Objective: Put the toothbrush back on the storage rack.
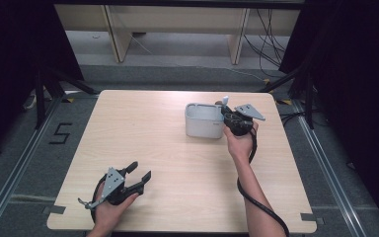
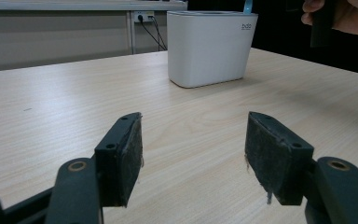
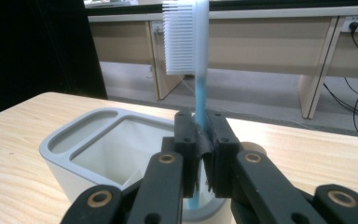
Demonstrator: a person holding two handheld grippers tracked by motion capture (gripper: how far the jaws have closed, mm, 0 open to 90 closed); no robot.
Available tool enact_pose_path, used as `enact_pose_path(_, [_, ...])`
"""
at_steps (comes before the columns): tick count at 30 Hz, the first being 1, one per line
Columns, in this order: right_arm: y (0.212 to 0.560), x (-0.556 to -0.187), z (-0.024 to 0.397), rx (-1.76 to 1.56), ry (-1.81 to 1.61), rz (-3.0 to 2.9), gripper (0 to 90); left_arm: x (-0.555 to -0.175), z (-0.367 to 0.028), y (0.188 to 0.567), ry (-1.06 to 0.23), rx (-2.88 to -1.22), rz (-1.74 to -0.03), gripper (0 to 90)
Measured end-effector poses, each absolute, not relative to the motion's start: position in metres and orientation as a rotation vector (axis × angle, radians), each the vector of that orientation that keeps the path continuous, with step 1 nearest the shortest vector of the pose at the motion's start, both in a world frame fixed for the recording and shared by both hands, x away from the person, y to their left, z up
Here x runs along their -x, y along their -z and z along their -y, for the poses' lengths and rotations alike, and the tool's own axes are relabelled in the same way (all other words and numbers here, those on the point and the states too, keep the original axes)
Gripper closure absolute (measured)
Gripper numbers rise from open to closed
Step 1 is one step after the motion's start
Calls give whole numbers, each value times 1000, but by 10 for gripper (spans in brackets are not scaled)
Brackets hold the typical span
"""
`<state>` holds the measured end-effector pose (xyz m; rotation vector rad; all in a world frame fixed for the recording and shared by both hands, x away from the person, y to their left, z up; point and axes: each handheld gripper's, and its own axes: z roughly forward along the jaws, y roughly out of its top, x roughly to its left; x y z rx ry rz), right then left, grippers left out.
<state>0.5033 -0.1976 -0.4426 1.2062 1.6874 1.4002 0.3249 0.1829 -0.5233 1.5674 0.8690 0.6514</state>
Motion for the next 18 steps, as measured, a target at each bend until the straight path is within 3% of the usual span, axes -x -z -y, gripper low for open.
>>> enact_pose_path(18, [452, -505, 200, -1217, -1378, -1702, 844, -325, -183, 523, -649, -1567, -872, 365])
